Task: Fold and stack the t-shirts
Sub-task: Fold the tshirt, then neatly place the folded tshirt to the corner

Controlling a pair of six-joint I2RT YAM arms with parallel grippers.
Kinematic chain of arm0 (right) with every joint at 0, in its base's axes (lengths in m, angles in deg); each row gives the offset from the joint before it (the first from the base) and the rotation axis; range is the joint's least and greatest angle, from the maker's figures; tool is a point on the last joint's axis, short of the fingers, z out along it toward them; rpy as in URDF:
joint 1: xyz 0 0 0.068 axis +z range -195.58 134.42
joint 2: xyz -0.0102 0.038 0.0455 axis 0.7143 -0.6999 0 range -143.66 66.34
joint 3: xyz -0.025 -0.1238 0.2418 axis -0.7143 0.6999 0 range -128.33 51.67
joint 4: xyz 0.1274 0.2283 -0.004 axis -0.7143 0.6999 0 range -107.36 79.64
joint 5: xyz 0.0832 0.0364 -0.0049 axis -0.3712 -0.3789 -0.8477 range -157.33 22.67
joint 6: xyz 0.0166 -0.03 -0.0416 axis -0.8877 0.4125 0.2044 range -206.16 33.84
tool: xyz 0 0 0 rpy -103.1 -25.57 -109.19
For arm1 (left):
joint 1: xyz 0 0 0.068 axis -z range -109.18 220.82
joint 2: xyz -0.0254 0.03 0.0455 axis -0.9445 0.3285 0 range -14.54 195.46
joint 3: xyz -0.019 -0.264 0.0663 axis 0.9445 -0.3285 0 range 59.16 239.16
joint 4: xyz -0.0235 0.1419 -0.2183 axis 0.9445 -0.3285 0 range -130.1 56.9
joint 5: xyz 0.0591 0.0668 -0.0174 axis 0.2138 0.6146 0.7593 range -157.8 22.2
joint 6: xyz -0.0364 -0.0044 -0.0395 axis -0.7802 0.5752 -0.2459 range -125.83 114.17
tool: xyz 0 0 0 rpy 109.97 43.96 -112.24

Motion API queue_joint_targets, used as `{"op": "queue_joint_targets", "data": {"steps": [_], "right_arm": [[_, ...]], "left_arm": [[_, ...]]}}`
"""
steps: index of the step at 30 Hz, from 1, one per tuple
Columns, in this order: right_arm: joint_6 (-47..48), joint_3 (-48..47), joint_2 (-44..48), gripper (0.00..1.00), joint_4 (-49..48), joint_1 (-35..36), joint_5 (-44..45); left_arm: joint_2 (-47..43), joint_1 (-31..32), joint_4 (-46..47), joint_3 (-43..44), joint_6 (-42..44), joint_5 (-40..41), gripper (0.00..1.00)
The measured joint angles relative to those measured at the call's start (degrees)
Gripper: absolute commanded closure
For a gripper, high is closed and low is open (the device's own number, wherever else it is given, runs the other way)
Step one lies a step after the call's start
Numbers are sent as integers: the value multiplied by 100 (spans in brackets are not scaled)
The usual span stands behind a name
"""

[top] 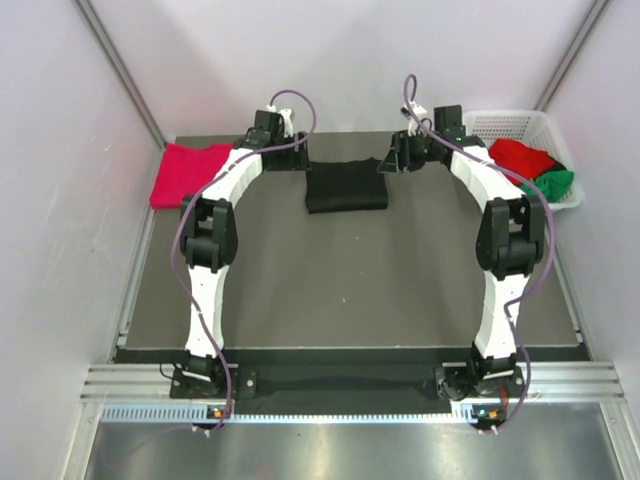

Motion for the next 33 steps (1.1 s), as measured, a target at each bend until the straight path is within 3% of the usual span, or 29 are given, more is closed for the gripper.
{"op": "queue_joint_targets", "data": {"steps": [11,24,28,31,33], "right_arm": [[-63,46,-260,45,63,212,-505],[-205,-7,-1182,45,63,389,-503],[-251,-131,-1344,44,57,389,-522],[-264,-184,-1355,44,55,389,-509],[-273,-184,-1357,44,55,389,-507]], "left_arm": [[-107,-387,-55,-739,-321,-1888,13],[721,-684,619,-525,-942,-3646,17],[1010,-568,922,-326,-1193,-4100,24],[1239,-450,1117,-142,-1335,-4275,37],[1335,-378,1241,-98,-1453,-4385,55]]}}
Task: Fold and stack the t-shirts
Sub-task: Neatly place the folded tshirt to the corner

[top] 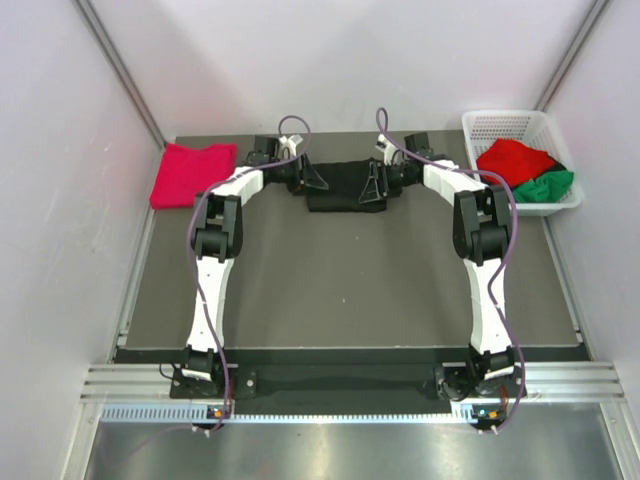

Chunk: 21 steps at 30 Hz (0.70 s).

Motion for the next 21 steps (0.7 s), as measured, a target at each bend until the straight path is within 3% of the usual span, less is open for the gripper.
{"op": "queue_joint_targets", "data": {"steps": [2,3,6,13,21], "right_arm": [[-20,0,0,44,0,0,0],[-24,0,0,45,0,0,0],[-33,0,0,44,-2,0,0],[94,76,103,44,55,-13,31],[481,520,1099,45,374,-267,219]], "left_arm": [[101,68,79,4,-129,-28,70],[151,90,107,4,-190,-55,82],[229,120,195,-22,-317,-173,100],[122,39,-44,-55,-155,-28,100],[-562,-592,-2072,181,1580,874,100]]}}
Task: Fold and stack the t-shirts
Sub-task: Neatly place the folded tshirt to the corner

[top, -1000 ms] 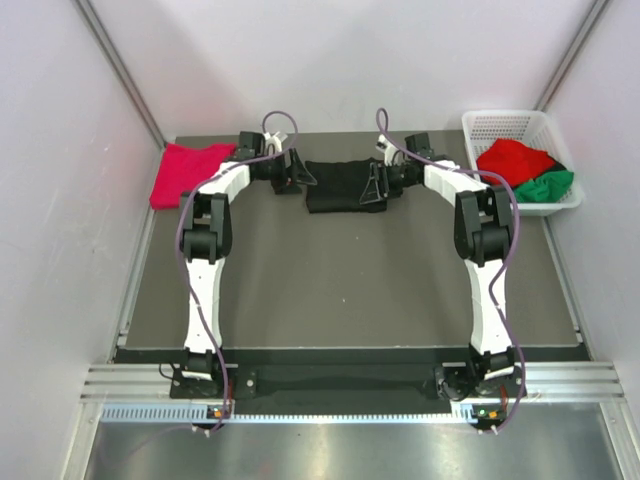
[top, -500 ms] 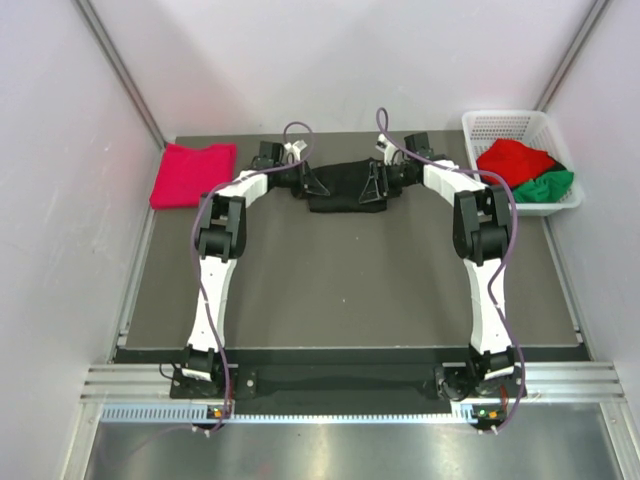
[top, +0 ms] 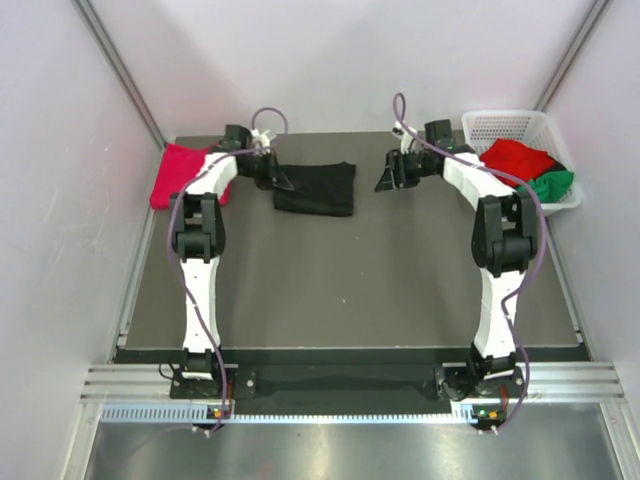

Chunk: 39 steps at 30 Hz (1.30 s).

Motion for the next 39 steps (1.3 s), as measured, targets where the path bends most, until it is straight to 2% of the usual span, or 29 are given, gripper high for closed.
{"op": "queue_joint_targets", "data": {"steps": [5,11,16,23,39], "right_arm": [[184,221,490,45,28,-199,98],[306,529,599,45,111,-227,157],[348,782,632,45,166,-223,177],[367,1069,883,46,195,-223,195],[393,1198,1071,45,144,-219,192]], "left_arm": [[-72,-551,-1416,914,1104,614,100],[-111,-789,-2350,1576,1912,1639,100],[-236,-713,-2459,1784,2535,2417,100],[-367,-675,-2415,2092,3034,3038,100],[-1040,-719,-2374,2146,4030,3941,100]]}}
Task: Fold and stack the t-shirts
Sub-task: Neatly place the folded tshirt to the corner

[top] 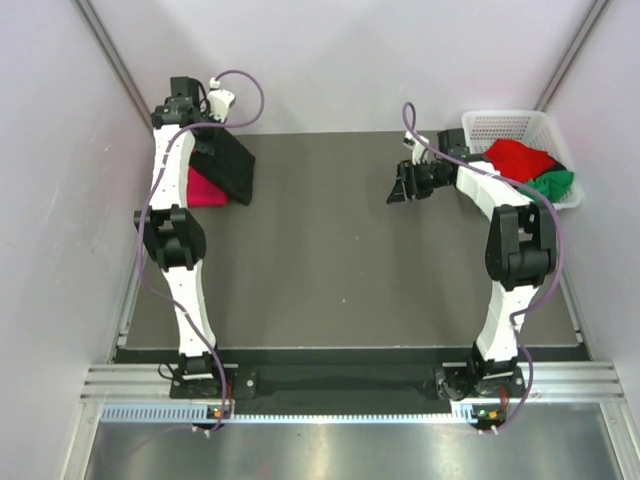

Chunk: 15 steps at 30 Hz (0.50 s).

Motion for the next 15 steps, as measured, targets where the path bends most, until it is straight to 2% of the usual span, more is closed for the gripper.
{"op": "queue_joint_targets", "data": {"steps": [15], "right_arm": [[-9,227,31,45,-48,26,-2]], "left_arm": [[-24,-413,205,-98,516,575,100]]}}
